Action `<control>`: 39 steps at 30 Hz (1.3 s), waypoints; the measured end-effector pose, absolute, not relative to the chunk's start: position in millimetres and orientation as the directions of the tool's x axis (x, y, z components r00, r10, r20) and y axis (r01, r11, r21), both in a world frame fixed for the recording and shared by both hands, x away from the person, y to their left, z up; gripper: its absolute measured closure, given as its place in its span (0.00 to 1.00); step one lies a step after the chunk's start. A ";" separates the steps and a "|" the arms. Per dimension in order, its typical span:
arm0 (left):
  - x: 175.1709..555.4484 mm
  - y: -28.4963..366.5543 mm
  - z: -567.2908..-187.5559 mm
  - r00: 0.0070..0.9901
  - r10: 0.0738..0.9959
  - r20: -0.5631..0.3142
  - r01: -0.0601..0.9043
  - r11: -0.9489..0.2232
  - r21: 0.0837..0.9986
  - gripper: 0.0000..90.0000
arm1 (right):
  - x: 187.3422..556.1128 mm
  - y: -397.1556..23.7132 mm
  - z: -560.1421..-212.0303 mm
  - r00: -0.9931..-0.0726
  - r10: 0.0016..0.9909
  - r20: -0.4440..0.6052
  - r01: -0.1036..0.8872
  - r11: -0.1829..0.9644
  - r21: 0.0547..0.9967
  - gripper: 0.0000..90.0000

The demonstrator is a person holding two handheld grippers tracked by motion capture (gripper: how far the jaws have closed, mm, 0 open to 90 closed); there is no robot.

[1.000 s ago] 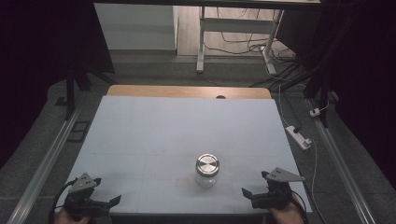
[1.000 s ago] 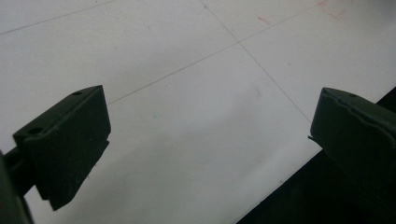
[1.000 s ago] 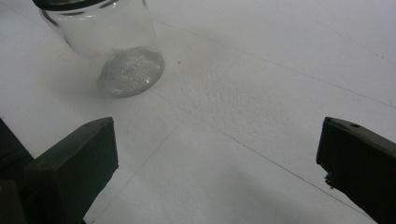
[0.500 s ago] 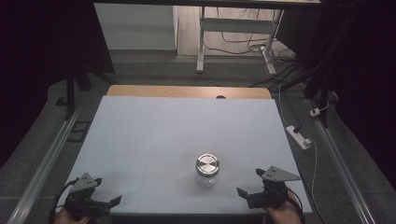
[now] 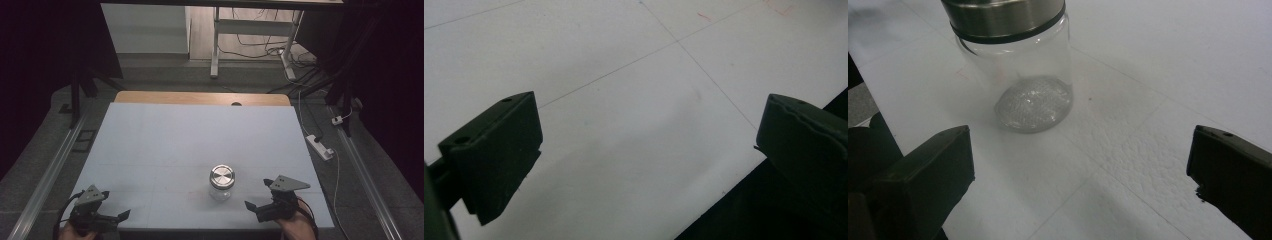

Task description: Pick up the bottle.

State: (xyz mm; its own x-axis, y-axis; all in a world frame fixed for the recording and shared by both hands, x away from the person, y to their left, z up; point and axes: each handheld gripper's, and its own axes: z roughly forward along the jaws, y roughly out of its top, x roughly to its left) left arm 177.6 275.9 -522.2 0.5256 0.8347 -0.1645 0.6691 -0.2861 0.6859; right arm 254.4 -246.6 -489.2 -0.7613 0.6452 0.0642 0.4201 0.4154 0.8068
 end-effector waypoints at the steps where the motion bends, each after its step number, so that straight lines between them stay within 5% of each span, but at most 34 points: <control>1: 177.7 275.9 -522.2 0.526 0.835 -0.165 0.669 -0.285 0.686 0.00 | 255.5 -245.2 -489.5 -0.763 0.643 0.071 0.423 0.413 0.806 0.00; 13: 177.9 276.1 -522.2 0.528 0.833 -0.168 0.669 -0.286 0.686 0.00 | 266.2 -229.4 -490.1 -0.781 0.612 0.127 0.444 0.401 0.802 0.00; 39: 178.1 275.8 -522.4 0.537 0.826 -0.172 0.668 -0.292 0.685 0.00 | 287.2 -177.2 -500.5 -0.831 0.552 0.067 0.399 0.508 0.763 0.00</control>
State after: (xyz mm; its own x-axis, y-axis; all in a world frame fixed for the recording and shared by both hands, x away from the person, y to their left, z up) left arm 178.1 275.8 -522.4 0.5374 0.8257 -0.1716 0.6676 -0.2921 0.6848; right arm 287.2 -177.2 -500.5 -0.8315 0.5515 0.0668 0.3985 0.5083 0.7634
